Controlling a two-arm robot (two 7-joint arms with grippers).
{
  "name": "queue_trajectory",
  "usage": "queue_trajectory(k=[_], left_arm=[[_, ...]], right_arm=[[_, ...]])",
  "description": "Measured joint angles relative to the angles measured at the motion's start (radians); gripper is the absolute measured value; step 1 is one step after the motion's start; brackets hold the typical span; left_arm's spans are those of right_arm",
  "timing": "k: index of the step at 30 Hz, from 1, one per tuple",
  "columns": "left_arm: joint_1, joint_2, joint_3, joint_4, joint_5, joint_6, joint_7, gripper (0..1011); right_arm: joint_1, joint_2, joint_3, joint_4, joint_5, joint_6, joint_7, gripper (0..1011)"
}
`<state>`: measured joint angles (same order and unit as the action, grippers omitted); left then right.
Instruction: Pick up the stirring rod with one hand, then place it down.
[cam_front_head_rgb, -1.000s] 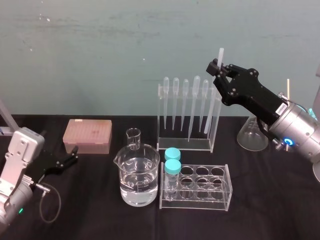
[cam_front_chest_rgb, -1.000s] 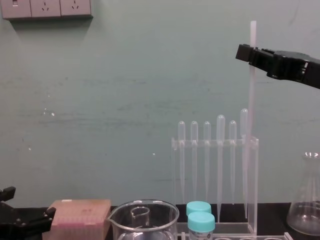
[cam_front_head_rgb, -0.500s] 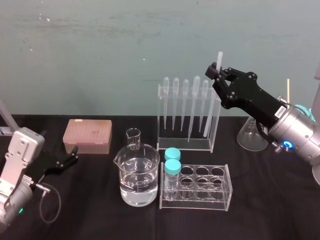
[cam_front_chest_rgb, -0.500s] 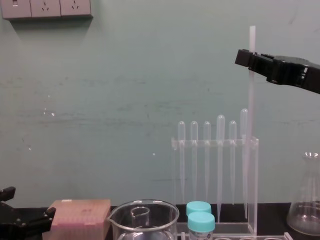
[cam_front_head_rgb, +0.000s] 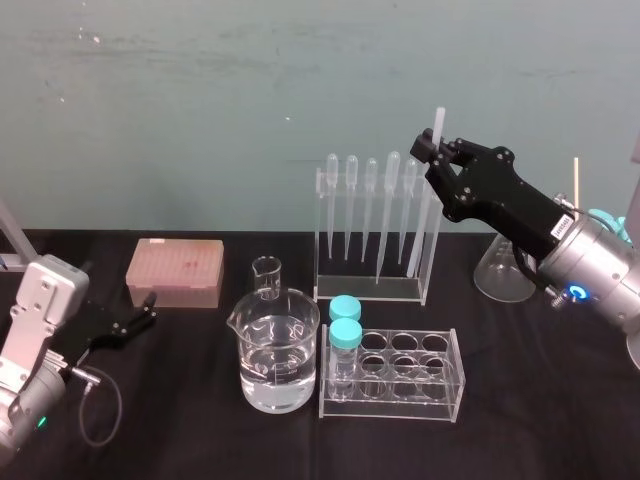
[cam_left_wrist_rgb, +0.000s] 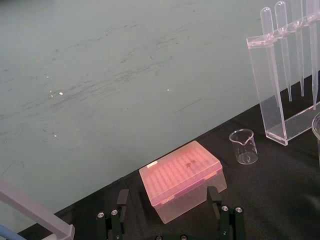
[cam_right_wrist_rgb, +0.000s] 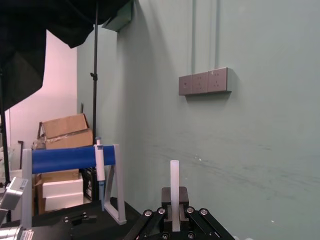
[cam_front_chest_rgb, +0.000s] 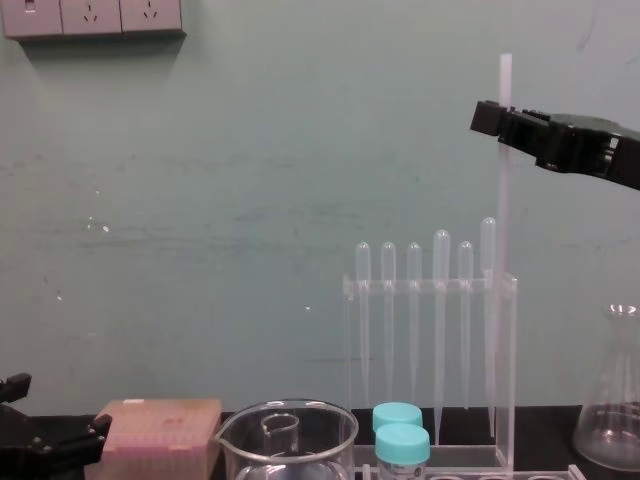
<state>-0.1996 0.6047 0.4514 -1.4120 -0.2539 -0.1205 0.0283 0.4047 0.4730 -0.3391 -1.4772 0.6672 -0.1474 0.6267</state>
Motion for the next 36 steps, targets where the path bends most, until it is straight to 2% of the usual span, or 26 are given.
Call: queue_trajectory(k=[9, 18, 25, 36], left_arm=[[0.0, 0.0, 0.0, 0.0, 0.0, 0.0, 0.0, 1000], [0.0, 0.0, 0.0, 0.0, 0.0, 0.0, 0.0, 1000], [0.0, 0.0, 0.0, 0.0, 0.0, 0.0, 0.0, 1000], [0.0, 0.0, 0.0, 0.0, 0.0, 0.0, 0.0, 1000]], right_arm=[[-0.017, 0.019, -0.023, 0.035, 0.037, -0.003, 0.081, 71], [-0.028, 0.031, -0.055, 0.09, 0.021, 0.002, 0.091, 70], [-0.015, 0.016, -0.068, 0.137, 0.001, -0.008, 0.089, 71], [0.019, -0.023, -0.086, 0.212, -0.032, -0.063, 0.113, 71]])
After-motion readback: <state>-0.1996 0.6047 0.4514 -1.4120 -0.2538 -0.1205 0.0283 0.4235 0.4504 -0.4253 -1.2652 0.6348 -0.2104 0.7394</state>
